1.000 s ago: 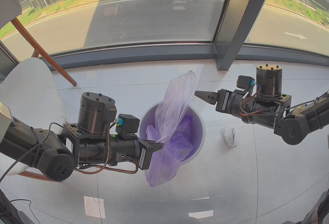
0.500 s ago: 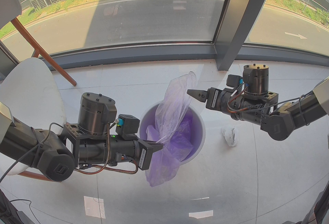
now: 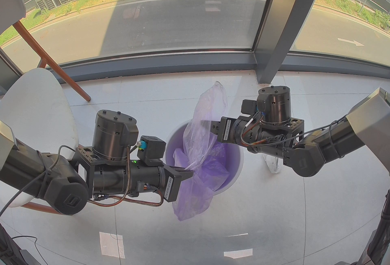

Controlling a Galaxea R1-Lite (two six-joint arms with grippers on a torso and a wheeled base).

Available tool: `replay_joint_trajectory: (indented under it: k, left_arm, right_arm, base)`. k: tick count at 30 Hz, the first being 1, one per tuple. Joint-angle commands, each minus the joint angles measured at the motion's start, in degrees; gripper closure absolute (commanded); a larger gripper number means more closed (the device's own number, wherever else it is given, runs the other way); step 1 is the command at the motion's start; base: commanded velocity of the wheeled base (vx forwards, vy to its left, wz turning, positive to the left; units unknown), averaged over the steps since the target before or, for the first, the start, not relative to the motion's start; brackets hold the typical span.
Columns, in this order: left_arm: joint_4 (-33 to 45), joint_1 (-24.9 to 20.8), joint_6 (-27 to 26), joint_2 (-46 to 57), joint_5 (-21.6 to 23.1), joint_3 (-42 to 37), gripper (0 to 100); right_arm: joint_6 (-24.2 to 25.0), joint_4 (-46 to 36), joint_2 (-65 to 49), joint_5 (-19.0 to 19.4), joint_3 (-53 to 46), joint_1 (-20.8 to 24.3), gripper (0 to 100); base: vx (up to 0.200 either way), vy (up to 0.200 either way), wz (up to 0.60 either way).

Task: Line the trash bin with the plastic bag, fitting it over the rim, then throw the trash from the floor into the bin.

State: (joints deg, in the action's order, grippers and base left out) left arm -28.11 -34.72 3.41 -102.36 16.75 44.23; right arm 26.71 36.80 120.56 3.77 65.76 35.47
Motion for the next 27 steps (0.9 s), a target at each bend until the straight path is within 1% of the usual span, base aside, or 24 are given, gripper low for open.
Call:
replay_joint_trajectory:
  k: [1,8,13,14,17,19,23,25,27]
  left_arm:
    - [0.1,0.1,0.1,0.0,0.0,-0.3,100]
    - [0.0,0.2,0.3,-0.2,0.1,-0.3,100]
    - [-0.1,0.2,0.3,-2.5,0.1,0.5,100]
    - [-0.1,0.2,0.5,-2.6,0.1,0.7,0]
    - [-0.1,0.2,1.9,-2.6,-0.1,1.7,0]
    - [-0.1,0.4,3.9,-2.0,-0.1,1.3,0]
    - [-0.8,1.7,4.0,-2.0,-0.2,-0.6,0]
    - [-3.2,2.5,3.9,-2.4,-0.4,-1.6,0]
    - [-8.2,2.6,4.1,-3.3,-2.1,-3.1,0]
  right_arm:
    - [0.0,-0.1,0.9,-0.7,-0.2,0.5,100]
    - [-0.5,-0.2,-0.6,-1.2,-0.4,-0.7,100]
    - [-1.0,-0.2,-0.3,-1.3,1.7,-2.9,100]
    - [-1.0,-0.2,-0.3,-1.2,2.2,-3.5,100]
    - [-1.0,0.4,-0.2,-1.2,2.5,-4.3,100]
    - [-1.0,0.5,-0.1,-1.3,2.8,-4.5,100]
    - [-1.1,0.4,-0.2,-1.2,2.8,-4.4,100]
    - [-1.0,0.4,-0.4,-1.2,2.4,-4.2,100]
    - [-1.0,0.4,-0.6,-1.1,2.1,-3.9,100]
  base:
    - [0.000,0.000,0.00]
    - [0.000,0.000,0.00]
    - [0.000,0.000,0.00]
    - [0.000,0.000,0.00]
    - [0.000,0.000,0.00]
    - [0.000,0.000,0.00]
    - [0.000,0.000,0.00]
    - [0.000,0.000,0.00]
    - [0.000,0.000,0.00]
